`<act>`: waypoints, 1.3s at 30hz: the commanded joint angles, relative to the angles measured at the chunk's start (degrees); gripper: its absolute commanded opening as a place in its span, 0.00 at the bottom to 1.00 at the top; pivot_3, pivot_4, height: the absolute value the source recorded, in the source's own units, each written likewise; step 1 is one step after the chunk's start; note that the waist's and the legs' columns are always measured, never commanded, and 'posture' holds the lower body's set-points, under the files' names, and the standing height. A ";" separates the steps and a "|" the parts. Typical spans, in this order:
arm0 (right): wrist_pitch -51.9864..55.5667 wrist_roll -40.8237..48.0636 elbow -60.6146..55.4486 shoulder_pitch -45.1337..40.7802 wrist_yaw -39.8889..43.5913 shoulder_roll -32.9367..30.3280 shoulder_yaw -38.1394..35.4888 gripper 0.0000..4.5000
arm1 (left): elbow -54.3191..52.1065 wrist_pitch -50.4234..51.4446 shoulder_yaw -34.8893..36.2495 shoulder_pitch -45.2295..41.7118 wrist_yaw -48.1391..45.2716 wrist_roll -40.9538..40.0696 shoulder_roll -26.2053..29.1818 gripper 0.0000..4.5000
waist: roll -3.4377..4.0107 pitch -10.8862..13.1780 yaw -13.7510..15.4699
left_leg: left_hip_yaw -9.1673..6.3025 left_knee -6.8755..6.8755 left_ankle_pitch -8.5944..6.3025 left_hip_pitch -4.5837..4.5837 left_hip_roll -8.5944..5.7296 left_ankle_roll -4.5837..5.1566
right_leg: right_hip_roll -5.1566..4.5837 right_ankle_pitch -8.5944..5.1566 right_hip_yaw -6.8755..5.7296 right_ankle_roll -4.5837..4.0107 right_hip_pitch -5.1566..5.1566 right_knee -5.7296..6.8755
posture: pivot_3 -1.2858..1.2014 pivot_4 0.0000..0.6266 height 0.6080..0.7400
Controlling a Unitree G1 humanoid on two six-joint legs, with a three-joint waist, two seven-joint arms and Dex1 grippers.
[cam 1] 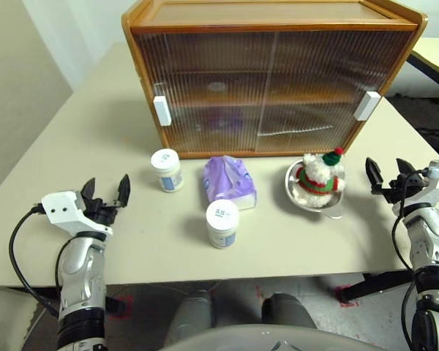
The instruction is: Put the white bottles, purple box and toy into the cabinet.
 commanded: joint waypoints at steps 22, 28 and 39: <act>39.45 31.44 -50.86 5.51 19.75 -14.30 2.00 1.00 | 13.94 -3.95 4.53 -11.22 -6.59 -3.60 10.15 1.00 | -0.34 -0.24 0.03 | 0.07 0.03 -0.01 -0.47 0.13 -0.02 | -0.08 0.18 -0.08 -0.06 -0.51 0.00 | 0.53 0.00 1.00; 44.94 33.62 -55.94 4.67 24.25 -15.67 7.51 1.00 | 9.39 1.35 3.55 -13.86 -9.22 -5.82 12.62 1.00 | -0.43 -0.25 0.21 | 0.07 0.06 -0.01 -0.60 0.13 -0.01 | -0.09 0.20 -0.14 -0.02 -0.55 -0.05 | 0.54 0.00 1.00; 43.94 31.40 -55.71 2.37 23.97 -11.67 11.00 1.00 | -9.33 21.13 -1.16 -17.62 -7.54 -11.65 11.91 0.52 | -0.50 -0.26 1.73 | 0.07 0.06 -0.01 -0.67 0.12 -0.02 | -0.08 0.25 -0.11 0.01 -0.58 -0.14 | 0.54 0.00 1.00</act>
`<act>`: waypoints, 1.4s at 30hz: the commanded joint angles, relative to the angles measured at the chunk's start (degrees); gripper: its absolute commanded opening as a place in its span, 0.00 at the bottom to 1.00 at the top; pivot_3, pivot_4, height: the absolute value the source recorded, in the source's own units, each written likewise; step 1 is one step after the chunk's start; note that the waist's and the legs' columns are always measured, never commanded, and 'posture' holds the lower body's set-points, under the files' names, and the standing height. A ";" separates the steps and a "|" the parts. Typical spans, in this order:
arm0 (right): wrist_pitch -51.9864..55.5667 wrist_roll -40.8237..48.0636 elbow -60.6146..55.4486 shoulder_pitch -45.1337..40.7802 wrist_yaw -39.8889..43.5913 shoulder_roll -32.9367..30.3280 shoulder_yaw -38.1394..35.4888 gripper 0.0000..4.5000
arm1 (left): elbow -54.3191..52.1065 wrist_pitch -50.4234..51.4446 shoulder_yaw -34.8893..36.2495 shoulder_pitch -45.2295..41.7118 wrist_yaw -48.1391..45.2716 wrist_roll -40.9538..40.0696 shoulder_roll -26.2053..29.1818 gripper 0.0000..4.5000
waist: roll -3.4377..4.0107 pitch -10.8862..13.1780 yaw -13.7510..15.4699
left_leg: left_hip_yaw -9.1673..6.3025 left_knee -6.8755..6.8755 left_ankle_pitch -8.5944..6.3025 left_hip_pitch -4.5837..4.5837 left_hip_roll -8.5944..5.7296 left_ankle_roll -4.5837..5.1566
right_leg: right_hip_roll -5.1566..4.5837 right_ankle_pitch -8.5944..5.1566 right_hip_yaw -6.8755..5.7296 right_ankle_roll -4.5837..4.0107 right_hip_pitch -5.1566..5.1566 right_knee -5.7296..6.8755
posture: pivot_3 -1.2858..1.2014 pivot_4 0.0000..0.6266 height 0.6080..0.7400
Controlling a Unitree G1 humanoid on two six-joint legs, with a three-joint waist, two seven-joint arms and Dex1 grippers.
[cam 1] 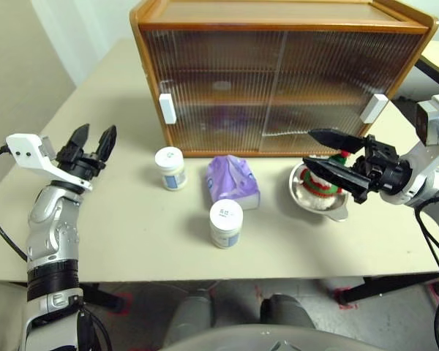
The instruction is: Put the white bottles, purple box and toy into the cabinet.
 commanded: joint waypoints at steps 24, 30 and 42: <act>-0.57 -0.63 -1.81 1.98 -1.07 1.14 -2.17 1.00 | -7.45 14.04 -8.94 -7.24 3.73 0.26 -6.92 0.01 | -0.02 0.00 0.30 | 0.07 0.14 0.03 0.00 -0.04 0.05 | 0.46 0.03 0.06 0.01 0.04 0.05 | 0.52 0.00 1.00; -0.48 -0.38 -2.19 2.36 -1.57 1.15 -3.09 1.00 | -4.18 12.19 -9.03 -7.67 2.25 1.58 -7.07 0.01 | -0.03 0.00 -0.30 | 0.07 0.18 0.04 -0.01 -0.04 0.07 | 0.50 0.03 0.07 0.02 0.06 0.05 | 0.51 0.00 1.00; -0.55 -0.01 -2.91 3.15 -2.57 1.27 -3.59 1.00 | 1.01 9.76 -9.16 -10.68 -0.13 3.23 -7.37 0.01 | -0.03 0.00 -0.80 | 0.07 0.24 0.06 0.00 0.00 0.09 | 0.62 0.05 0.13 0.02 0.06 0.10 | 0.51 0.00 1.00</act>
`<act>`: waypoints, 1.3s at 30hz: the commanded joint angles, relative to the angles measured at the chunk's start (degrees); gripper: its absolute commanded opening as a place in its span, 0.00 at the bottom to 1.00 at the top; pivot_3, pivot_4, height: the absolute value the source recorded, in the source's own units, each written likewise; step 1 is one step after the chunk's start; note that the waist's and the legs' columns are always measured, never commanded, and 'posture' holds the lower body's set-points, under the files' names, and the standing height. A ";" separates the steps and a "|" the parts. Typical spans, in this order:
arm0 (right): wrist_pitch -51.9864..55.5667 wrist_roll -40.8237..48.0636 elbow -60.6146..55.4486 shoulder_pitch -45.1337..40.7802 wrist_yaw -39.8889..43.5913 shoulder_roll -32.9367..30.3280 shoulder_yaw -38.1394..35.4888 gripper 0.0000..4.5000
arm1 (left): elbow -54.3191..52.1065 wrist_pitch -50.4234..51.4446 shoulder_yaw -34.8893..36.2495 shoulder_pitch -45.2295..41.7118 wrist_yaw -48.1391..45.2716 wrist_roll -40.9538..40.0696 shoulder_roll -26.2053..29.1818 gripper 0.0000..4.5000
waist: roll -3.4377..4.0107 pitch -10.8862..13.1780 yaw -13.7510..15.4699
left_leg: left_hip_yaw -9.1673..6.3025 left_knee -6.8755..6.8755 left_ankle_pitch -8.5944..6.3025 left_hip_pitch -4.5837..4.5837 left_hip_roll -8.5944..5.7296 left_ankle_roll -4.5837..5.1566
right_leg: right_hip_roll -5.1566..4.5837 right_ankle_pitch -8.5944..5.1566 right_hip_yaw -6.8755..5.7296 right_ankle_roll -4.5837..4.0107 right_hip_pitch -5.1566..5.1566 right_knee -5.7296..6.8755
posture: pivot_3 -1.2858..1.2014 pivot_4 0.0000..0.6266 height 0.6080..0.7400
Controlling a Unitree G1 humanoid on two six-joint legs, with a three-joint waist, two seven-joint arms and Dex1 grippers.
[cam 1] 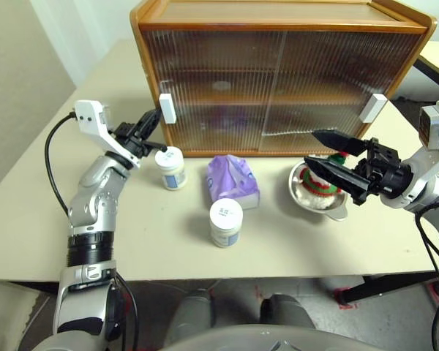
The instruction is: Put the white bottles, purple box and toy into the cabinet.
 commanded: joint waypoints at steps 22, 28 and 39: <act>-0.34 1.28 -2.37 0.99 -2.08 0.35 -1.71 1.00 | 3.97 0.86 -6.84 -7.93 -4.42 3.25 -1.83 0.01 | -0.01 -0.01 -1.15 | 0.00 0.10 0.11 0.01 0.06 0.18 | 0.26 0.09 0.24 0.10 0.03 0.03 | 0.49 0.00 1.00; -0.33 1.51 -3.13 1.45 -2.80 0.51 -1.99 1.00 | 4.61 1.63 -8.61 -8.95 -5.77 3.90 -2.18 0.01 | -0.01 -0.01 -1.26 | 0.01 0.11 0.11 0.01 0.06 0.19 | 0.29 0.10 0.30 0.12 0.03 0.03 | 0.49 0.00 1.00; -0.06 1.77 -3.96 1.94 -3.67 0.88 -2.57 1.00 | 7.79 2.12 -11.11 -12.22 -6.21 5.86 -3.68 0.01 | -0.01 -0.01 -1.64 | 0.05 0.21 0.14 0.01 0.06 0.24 | 0.31 0.13 0.37 0.15 0.04 0.06 | 0.48 0.00 1.00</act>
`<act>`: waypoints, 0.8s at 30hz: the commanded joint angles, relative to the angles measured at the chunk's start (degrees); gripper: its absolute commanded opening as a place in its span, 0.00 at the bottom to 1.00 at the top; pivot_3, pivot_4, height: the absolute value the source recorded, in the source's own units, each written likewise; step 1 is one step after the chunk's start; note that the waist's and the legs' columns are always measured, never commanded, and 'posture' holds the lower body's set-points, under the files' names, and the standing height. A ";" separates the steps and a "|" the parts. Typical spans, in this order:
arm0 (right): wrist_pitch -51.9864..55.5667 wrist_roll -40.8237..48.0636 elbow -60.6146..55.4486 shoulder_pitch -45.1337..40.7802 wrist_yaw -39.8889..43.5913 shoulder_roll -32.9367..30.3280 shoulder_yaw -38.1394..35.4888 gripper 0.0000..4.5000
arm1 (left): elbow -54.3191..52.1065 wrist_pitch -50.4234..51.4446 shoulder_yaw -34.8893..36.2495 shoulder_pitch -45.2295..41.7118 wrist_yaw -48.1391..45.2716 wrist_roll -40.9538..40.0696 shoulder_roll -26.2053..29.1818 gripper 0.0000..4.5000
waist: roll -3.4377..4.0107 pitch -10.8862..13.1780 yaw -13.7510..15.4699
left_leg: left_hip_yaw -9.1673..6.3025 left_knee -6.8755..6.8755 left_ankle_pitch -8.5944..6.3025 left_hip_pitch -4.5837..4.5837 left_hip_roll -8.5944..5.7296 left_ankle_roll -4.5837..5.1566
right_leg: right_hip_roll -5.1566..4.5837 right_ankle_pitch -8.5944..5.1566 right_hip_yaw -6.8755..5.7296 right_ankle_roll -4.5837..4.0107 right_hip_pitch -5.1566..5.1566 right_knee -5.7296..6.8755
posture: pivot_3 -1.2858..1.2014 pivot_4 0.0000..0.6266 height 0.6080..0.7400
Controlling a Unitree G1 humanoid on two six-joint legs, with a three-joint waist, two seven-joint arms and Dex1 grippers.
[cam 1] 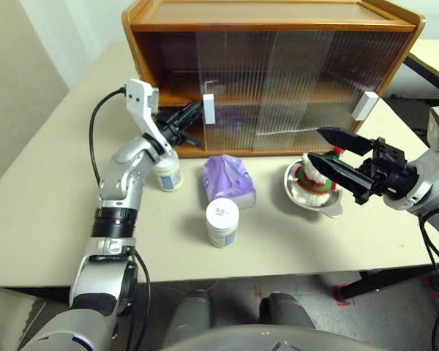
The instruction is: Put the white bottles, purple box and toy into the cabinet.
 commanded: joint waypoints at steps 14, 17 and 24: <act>-0.12 0.90 -2.34 0.92 -1.64 0.32 -0.95 1.00 | 6.30 0.04 -3.48 -6.44 -2.91 3.15 -4.22 0.01 | 0.00 0.00 -1.31 | 0.04 0.27 0.00 -0.04 0.02 0.00 | 0.05 0.08 0.06 0.13 0.02 0.05 | 0.48 0.00 1.00; -0.15 0.95 -2.53 1.06 -1.91 0.36 -1.06 1.00 | 7.39 -0.34 -4.12 -6.84 -3.44 3.75 -4.90 0.01 | 0.01 0.00 -1.60 | 0.09 0.30 -0.01 -0.04 0.02 -0.01 | 0.05 0.09 0.12 0.20 0.02 0.05 | 0.47 0.00 1.00; -0.17 1.03 -2.87 1.32 -2.42 0.39 -1.26 1.00 | 11.92 -2.67 -4.50 -8.82 -4.12 5.13 -7.06 0.01 | 0.00 0.00 -2.44 | 0.22 0.45 -0.07 -0.07 0.02 -0.09 | 0.05 0.20 0.26 0.41 0.02 0.02 | 0.47 0.00 1.00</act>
